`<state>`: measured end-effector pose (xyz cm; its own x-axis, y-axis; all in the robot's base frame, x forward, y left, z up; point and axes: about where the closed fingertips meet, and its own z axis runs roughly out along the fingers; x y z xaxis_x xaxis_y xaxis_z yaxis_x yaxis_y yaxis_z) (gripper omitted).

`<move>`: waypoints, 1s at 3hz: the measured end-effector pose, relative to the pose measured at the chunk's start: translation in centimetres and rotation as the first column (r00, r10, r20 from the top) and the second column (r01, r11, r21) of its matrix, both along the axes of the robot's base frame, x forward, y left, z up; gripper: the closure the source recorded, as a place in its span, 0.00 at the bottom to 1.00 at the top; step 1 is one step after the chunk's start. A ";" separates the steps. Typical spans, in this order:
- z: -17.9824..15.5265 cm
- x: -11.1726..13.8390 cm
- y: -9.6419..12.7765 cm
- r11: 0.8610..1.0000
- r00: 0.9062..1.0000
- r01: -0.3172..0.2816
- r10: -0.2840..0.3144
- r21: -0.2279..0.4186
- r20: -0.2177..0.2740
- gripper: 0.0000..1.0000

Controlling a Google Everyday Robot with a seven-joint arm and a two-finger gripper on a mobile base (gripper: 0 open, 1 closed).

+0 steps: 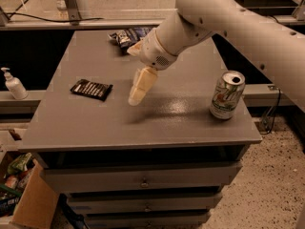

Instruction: Pick rxbar chocolate

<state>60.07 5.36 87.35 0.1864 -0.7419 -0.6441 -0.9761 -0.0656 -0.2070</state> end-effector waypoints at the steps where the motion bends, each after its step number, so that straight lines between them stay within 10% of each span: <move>1: -1.9 0.8 2.0 1.000 1.000 -0.011 0.011 0.002 -0.004 0.00; 3: -3.7 1.9 6.0 0.999 0.999 -0.032 0.033 0.024 -0.021 0.00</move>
Offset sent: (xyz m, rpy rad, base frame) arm 0.0251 0.0620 -0.0456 0.0292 0.0089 0.0212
